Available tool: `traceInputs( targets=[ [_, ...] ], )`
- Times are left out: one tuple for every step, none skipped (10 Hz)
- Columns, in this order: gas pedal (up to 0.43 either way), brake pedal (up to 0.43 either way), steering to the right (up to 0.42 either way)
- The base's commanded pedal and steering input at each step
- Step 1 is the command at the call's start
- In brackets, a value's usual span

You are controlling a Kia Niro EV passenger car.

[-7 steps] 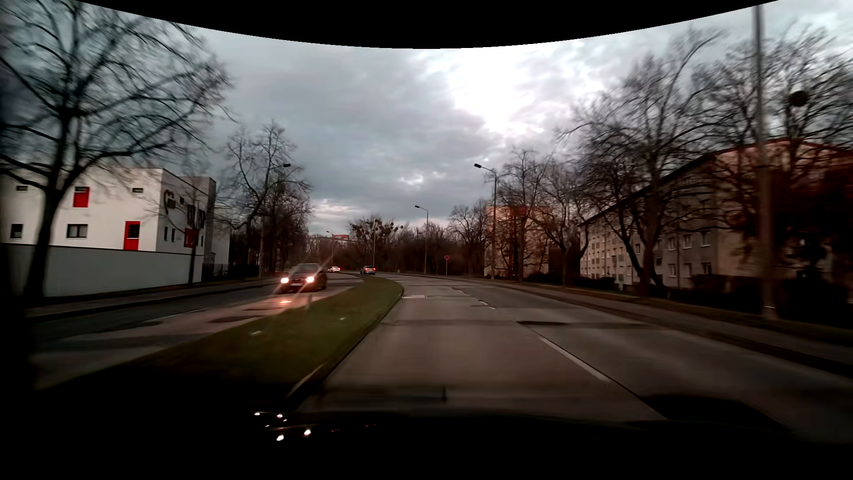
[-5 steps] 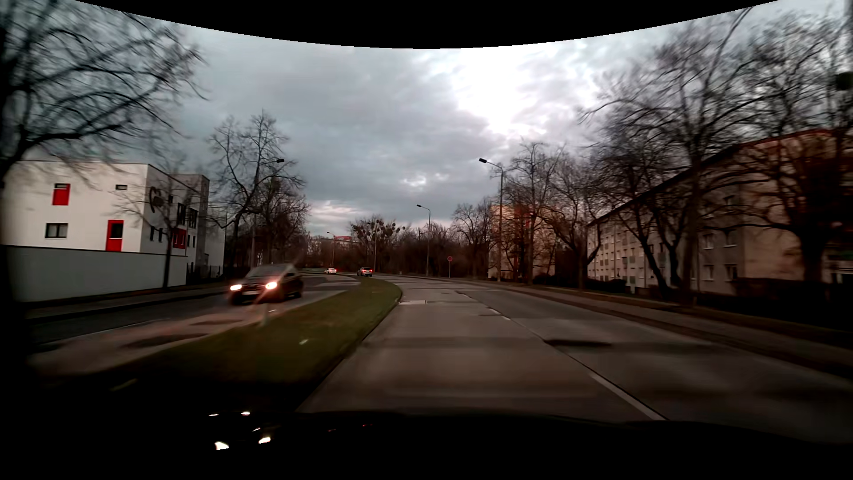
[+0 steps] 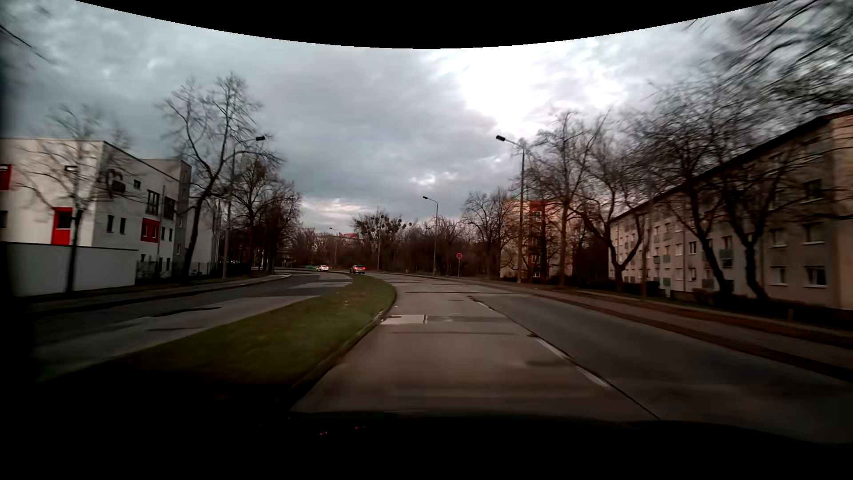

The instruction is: Follow the waypoints while adhering to traffic rules and regulations

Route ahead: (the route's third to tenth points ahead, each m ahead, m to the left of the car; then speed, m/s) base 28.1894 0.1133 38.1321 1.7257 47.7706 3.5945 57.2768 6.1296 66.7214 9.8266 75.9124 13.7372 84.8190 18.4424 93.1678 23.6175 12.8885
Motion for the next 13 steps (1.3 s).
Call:
traceInputs(
  targets=[
    [0.087, 0.000, -0.018],
    [0.087, 0.000, -0.019],
    [0.079, 0.000, -0.020],
    [0.067, 0.000, -0.020],
    [0.067, 0.000, -0.021],
    [0.067, 0.000, -0.021],
    [0.067, 0.000, -0.022],
    [0.067, 0.000, -0.024],
    [0.067, 0.000, -0.025],
    [0.067, 0.000, -0.028],
    [0.067, 0.000, -0.029],
    [0.067, 0.000, -0.029],
    [0.059, 0.000, -0.029]
  ],
)
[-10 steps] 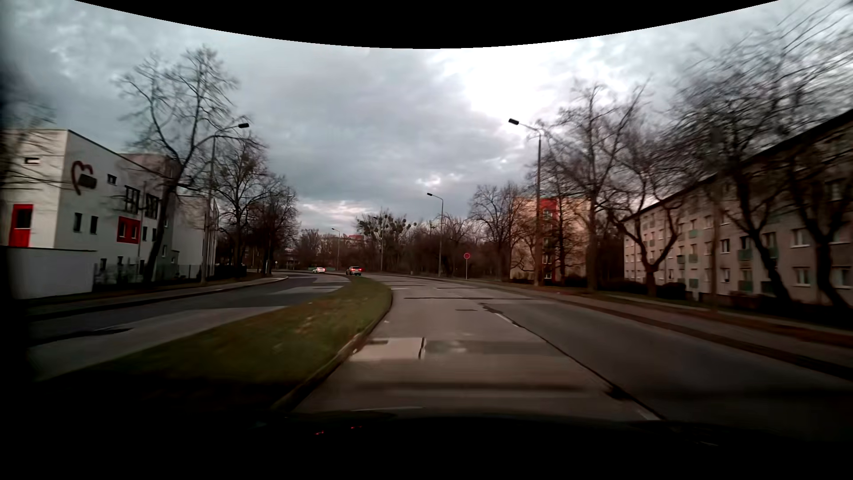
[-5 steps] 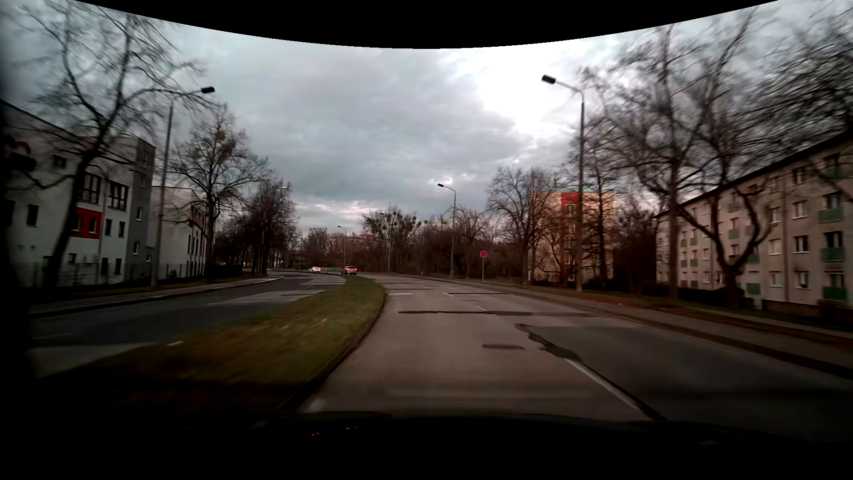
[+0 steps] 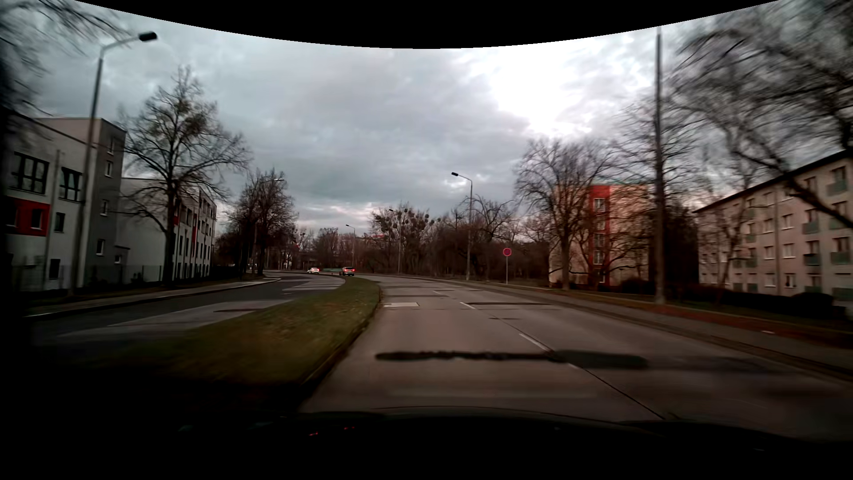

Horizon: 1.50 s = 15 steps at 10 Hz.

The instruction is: Follow the waypoints while adhering to traffic rules and regulations

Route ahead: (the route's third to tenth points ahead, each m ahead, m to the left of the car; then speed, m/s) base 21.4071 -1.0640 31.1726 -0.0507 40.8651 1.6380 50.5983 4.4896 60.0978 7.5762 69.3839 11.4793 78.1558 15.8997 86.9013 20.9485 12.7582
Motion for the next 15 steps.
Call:
traceInputs(
  targets=[
    [0.059, 0.000, -0.030],
    [0.059, 0.000, -0.031],
    [0.059, 0.000, -0.031],
    [0.059, 0.000, -0.030],
    [0.059, 0.000, -0.031],
    [0.059, 0.000, -0.030],
    [0.059, 0.000, -0.031],
    [0.059, 0.000, -0.031],
    [0.059, 0.000, -0.030],
    [0.059, 0.000, -0.030],
    [0.059, 0.000, -0.030],
    [0.059, 0.000, -0.029],
    [0.059, 0.000, -0.028],
    [0.059, 0.000, -0.028],
    [0.059, 0.000, -0.028]
  ],
)
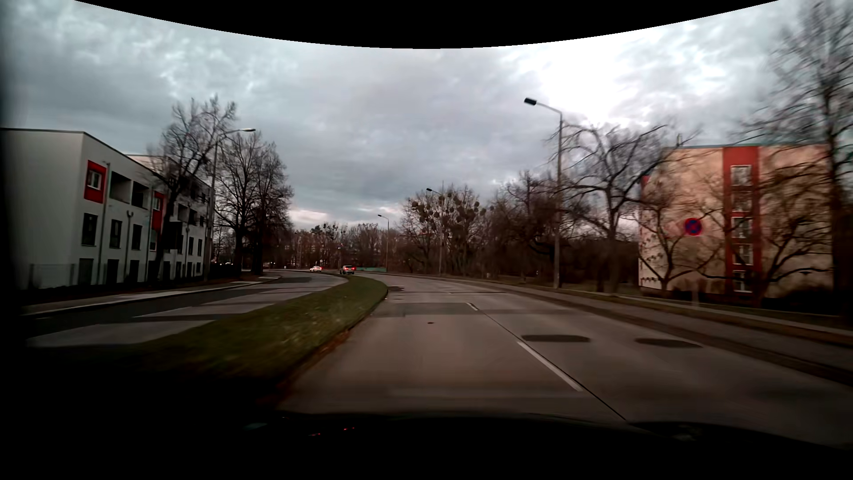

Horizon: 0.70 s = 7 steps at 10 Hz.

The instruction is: Follow the waypoints while adhering to traffic rules and regulations

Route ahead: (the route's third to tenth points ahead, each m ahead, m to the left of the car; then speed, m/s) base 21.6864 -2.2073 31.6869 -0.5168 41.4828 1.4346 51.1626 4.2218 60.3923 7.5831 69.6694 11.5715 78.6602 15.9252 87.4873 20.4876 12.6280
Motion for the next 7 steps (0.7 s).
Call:
traceInputs(
  targets=[
    [0.059, 0.000, -0.028],
    [0.059, 0.000, -0.028],
    [0.059, 0.000, -0.028],
    [0.059, 0.000, -0.028],
    [0.059, 0.000, -0.028],
    [0.059, 0.000, -0.027],
    [0.067, 0.000, -0.026]
  ],
)
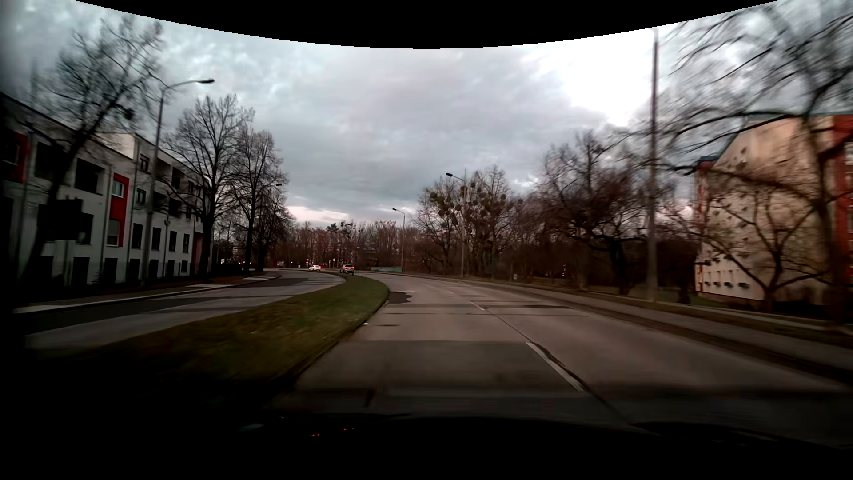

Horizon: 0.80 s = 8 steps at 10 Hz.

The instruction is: Follow the waypoints while adhering to traffic rules and regulations

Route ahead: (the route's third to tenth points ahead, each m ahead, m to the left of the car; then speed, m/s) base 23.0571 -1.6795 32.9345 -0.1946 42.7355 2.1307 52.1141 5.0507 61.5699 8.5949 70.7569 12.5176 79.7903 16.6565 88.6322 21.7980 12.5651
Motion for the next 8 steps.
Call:
traceInputs(
  targets=[
    [0.067, 0.000, -0.024],
    [0.067, 0.000, -0.023],
    [0.067, 0.000, -0.023],
    [0.067, 0.000, -0.023],
    [0.067, 0.000, -0.023],
    [0.067, 0.000, -0.023],
    [0.067, 0.000, -0.024],
    [0.067, 0.000, -0.026]
  ],
)
